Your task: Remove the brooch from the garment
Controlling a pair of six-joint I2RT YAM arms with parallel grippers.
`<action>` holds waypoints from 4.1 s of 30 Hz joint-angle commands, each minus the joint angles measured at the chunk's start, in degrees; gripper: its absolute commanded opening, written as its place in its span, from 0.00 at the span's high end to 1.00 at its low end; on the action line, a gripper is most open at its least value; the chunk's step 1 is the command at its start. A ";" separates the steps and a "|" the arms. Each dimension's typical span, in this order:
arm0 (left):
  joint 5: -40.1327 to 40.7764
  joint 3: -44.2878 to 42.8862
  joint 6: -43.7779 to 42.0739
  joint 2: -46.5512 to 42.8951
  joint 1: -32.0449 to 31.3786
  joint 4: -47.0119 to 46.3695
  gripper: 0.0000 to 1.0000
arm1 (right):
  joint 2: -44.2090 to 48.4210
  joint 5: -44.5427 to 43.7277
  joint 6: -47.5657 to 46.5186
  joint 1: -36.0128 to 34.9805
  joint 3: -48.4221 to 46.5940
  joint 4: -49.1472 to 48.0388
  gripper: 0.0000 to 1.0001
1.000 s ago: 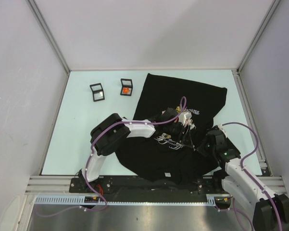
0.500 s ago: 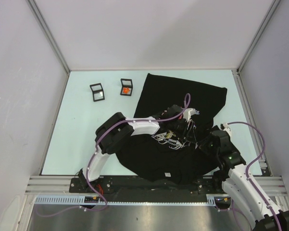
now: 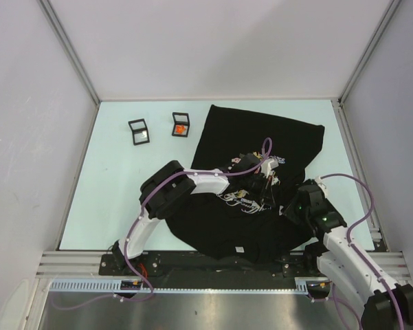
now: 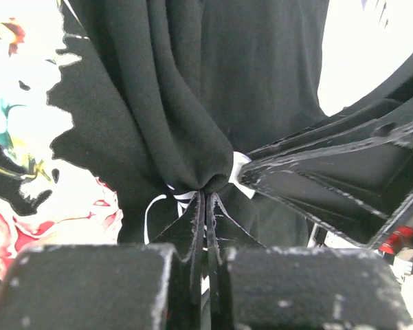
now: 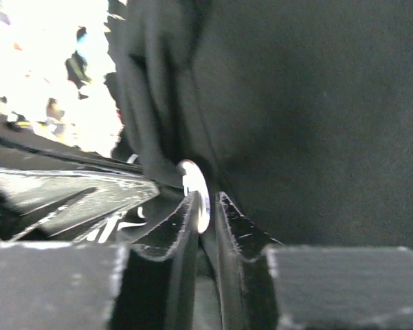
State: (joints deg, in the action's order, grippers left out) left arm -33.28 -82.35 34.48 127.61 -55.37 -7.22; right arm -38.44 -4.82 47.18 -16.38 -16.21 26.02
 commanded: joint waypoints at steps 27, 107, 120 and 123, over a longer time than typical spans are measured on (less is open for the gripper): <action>-5.74 -0.80 2.43 -0.61 0.62 -3.32 0.42 | 17.06 -0.72 -0.24 0.39 6.80 -6.51 1.00; 0.85 2.71 -7.14 -25.03 2.90 12.93 0.19 | -11.20 -25.16 9.34 -21.76 -26.24 32.95 1.00; 2.60 34.69 0.49 -60.44 9.57 -2.60 0.30 | -10.69 24.65 -14.22 -18.51 -27.03 -13.30 1.00; 5.76 43.13 4.62 -70.96 11.33 -7.08 0.29 | -13.68 32.49 -12.91 -18.51 -27.03 -23.86 1.00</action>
State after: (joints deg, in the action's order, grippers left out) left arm -31.00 -45.80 33.61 67.61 -46.33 -5.10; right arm -49.34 8.99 36.91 -35.40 -42.35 23.83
